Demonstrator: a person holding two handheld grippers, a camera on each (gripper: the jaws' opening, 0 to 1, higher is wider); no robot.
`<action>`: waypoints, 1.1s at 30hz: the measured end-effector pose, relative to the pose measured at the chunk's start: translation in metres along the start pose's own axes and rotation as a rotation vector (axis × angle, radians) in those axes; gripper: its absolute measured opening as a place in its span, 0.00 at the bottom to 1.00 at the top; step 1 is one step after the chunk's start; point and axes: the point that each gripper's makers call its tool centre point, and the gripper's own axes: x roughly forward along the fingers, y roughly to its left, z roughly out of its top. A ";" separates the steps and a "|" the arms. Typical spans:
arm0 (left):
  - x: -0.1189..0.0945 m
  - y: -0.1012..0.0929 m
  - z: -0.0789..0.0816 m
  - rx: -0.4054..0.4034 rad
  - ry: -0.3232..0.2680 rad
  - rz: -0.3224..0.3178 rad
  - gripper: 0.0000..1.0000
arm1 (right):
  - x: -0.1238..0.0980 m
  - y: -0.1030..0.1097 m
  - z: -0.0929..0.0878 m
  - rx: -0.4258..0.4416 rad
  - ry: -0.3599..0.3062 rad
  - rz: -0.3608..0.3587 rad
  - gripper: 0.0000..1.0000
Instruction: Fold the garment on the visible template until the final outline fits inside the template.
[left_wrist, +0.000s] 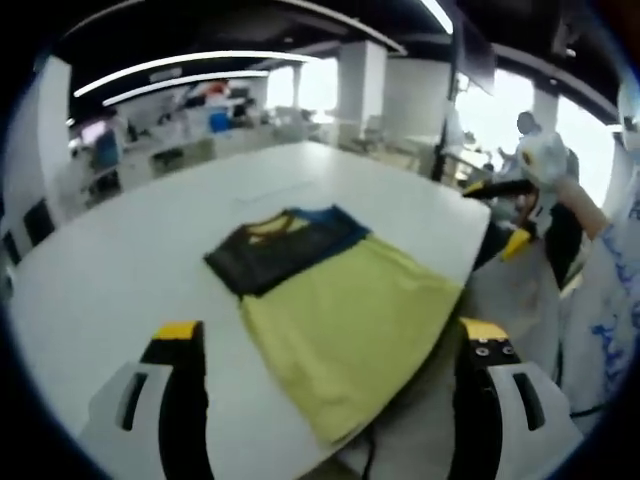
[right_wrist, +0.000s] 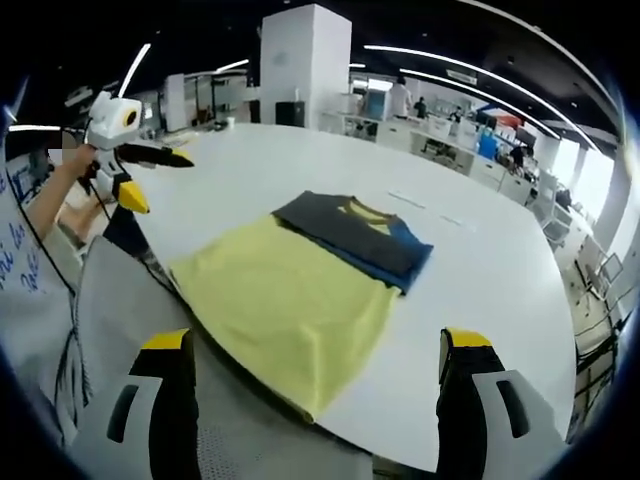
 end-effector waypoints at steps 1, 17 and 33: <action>-0.001 0.000 -0.002 -0.006 0.001 0.000 0.99 | 0.000 0.000 -0.001 0.001 0.002 0.001 1.00; 0.002 -0.005 -0.017 -0.043 0.006 -0.014 0.95 | 0.007 0.005 -0.006 -0.006 0.016 0.027 1.00; 0.004 -0.002 -0.044 -0.066 0.086 -0.016 0.75 | 0.012 0.016 -0.022 -0.035 0.068 0.100 0.88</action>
